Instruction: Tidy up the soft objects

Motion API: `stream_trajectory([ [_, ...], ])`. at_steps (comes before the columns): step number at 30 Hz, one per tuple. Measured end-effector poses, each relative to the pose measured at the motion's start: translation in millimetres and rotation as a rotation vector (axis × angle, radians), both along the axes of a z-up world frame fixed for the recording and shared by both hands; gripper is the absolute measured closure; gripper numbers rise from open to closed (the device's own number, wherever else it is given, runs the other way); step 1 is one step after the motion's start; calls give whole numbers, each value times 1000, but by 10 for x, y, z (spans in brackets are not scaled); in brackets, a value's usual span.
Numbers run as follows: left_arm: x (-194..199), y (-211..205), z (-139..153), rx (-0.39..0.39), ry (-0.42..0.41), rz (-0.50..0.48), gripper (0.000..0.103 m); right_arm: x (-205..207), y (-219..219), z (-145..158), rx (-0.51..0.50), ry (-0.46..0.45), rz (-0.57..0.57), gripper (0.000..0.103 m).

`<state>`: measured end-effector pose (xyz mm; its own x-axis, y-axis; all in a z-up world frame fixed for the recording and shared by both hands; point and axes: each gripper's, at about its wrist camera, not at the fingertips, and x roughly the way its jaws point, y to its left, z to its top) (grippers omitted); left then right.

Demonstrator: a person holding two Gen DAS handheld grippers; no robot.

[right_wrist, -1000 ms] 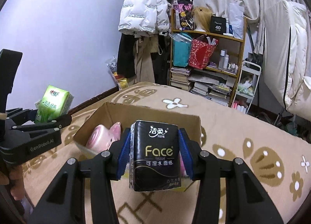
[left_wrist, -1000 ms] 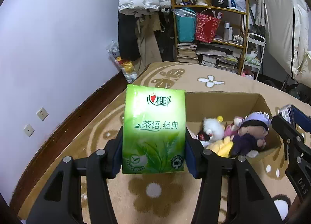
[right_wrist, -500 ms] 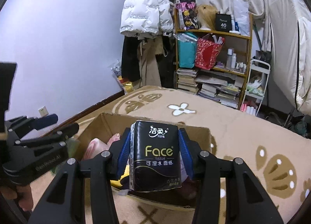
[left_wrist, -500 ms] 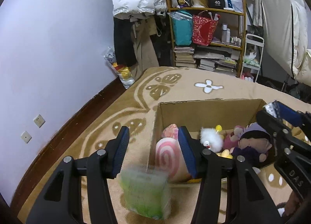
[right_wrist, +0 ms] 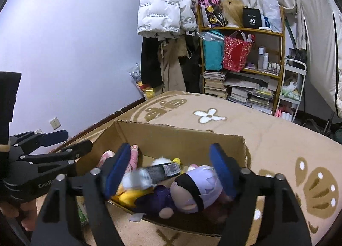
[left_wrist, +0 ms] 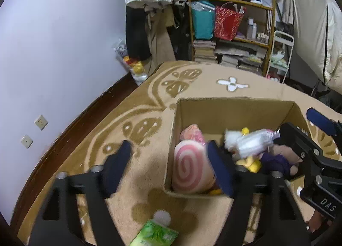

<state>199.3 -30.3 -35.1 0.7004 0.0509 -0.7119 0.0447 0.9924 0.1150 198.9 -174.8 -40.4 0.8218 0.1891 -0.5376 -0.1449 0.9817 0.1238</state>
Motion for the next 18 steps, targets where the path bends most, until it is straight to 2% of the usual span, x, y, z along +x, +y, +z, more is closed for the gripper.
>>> stream_trajectory([
  [2,-58,13,12,16,4,4,19,-2,15,-5,-13,4,2,10],
  [4,-101,17,16,35,17,8,11,-16,11,-6,-12,5,-1,8],
  [5,-137,32,18,46,25,12,6,-19,0,1,-7,7,-2,5],
  [6,-159,45,17,50,28,13,5,-25,-7,5,1,10,-2,0],
  [10,-231,136,-39,46,84,21,3,-73,-50,50,29,11,-12,0],
  [18,-261,337,-400,-28,299,70,3,-191,-103,72,39,32,-29,0],
])
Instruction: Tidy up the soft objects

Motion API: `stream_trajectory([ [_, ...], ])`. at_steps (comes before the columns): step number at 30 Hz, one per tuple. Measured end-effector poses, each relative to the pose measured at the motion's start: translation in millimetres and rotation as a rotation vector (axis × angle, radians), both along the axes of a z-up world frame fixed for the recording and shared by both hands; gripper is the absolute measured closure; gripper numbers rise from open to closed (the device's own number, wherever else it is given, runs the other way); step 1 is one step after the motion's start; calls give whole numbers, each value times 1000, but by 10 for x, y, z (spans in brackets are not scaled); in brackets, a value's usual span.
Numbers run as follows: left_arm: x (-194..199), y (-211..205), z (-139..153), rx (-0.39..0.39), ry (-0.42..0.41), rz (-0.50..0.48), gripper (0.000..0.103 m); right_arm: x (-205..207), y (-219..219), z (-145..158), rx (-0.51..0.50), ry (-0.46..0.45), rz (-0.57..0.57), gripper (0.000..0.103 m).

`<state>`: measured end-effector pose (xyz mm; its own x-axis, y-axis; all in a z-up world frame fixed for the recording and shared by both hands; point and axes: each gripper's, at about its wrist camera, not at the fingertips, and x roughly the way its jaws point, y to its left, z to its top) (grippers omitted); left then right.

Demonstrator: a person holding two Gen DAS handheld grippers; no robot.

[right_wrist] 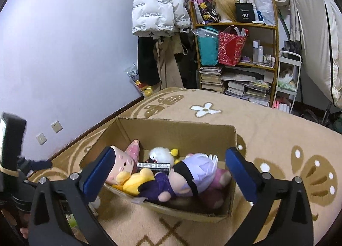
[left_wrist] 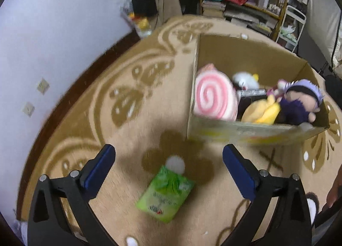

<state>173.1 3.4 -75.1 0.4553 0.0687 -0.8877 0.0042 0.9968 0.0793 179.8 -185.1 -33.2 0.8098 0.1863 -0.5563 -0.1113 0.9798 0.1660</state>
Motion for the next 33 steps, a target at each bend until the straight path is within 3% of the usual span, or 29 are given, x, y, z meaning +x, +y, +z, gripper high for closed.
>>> stream_trajectory([
  [8,-47,85,-401,1,173,3,3,-99,-82,-41,29,35,-16,0],
  [16,-77,55,-702,20,282,0,5,-176,-109,-58,39,58,-25,0],
  [19,-84,64,-763,38,296,6,21,-208,-103,-54,35,61,-25,0],
  [21,-83,93,-811,8,306,7,35,-236,-102,-55,33,65,-27,0],
  [25,-116,113,-797,12,259,10,40,-307,-126,-69,34,79,-32,0],
  [28,-176,82,-635,27,180,-2,41,-353,-145,-78,40,85,-43,0],
  [33,-212,70,-219,-35,10,-9,41,-411,-169,-87,31,97,-57,0],
])
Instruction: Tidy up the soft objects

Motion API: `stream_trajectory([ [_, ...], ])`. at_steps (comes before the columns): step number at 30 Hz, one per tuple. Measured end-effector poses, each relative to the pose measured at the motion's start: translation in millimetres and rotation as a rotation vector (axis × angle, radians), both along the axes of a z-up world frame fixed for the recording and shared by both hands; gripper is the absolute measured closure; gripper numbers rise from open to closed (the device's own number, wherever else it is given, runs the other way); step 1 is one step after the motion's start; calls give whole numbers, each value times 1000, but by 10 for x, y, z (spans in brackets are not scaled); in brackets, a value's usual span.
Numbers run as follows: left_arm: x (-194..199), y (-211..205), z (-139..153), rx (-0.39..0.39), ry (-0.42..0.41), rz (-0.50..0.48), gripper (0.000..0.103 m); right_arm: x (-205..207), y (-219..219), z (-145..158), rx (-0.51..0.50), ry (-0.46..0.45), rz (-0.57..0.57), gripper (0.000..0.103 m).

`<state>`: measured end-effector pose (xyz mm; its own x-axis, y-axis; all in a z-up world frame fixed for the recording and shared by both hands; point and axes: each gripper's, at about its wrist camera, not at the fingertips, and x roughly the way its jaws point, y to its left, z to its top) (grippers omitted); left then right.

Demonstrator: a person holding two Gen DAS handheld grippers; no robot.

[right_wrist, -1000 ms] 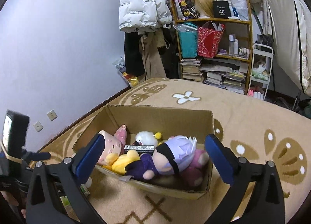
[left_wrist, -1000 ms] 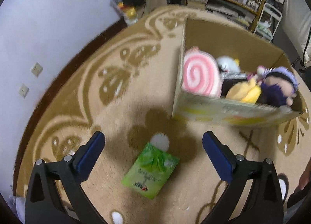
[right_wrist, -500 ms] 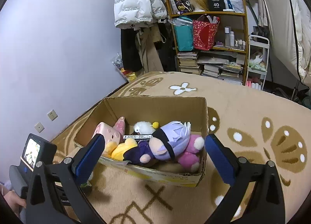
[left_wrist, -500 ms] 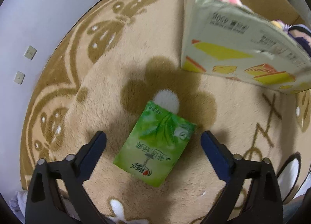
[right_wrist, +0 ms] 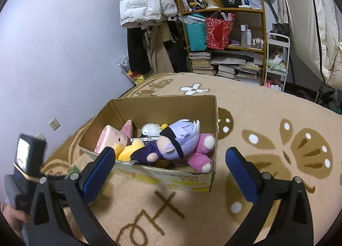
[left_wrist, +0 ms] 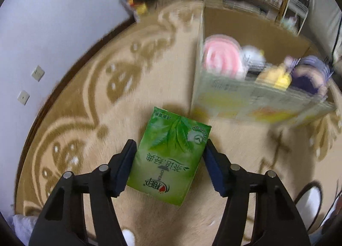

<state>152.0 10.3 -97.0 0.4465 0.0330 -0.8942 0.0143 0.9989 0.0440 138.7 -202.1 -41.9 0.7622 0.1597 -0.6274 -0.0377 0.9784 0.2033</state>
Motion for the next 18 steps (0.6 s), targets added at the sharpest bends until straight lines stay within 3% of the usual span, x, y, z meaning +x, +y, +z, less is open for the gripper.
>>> stream_trajectory([
  [8,183,-115,610,-55,-210,-37,41,3,-55,24,13,4,-14,0],
  [12,214,-256,790,-119,-221,-36,41,12,-72,13,11,4,-18,0],
  [18,335,-540,881,-76,-241,-93,40,28,-138,-12,29,13,-29,0],
])
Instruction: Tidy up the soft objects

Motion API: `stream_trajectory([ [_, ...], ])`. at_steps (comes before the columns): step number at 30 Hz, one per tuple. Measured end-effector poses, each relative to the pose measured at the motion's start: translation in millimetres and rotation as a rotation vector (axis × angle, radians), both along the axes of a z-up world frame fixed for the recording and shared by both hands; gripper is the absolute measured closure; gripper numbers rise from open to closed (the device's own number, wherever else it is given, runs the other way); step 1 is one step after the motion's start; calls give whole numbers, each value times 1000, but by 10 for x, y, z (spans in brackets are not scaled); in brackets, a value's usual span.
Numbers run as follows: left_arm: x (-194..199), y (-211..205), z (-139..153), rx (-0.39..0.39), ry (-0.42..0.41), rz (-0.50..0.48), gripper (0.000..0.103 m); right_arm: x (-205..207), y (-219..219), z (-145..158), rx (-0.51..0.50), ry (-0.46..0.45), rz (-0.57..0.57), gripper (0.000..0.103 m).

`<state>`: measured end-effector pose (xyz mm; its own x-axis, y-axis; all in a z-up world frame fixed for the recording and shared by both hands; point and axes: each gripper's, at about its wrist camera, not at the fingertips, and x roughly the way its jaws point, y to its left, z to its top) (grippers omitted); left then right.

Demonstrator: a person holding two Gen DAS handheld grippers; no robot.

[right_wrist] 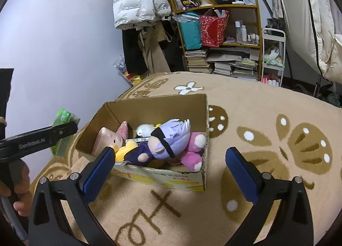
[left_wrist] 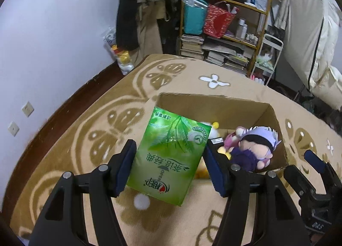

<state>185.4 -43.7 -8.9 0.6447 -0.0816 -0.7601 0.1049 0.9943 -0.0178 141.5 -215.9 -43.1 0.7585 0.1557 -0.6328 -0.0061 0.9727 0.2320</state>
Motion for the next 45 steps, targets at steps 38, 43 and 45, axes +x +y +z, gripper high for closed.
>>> stream_trajectory([
  [38,-1453,391,1024,27,-367,103,0,-894,93,849,-19,-177,15,0],
  [43,-1677,533,1081,14,-411,127,0,-1098,136,935,-30,-227,23,0],
  [45,-1750,569,1066,35,-422,120,0,-1162,142,942,-26,-241,25,0],
])
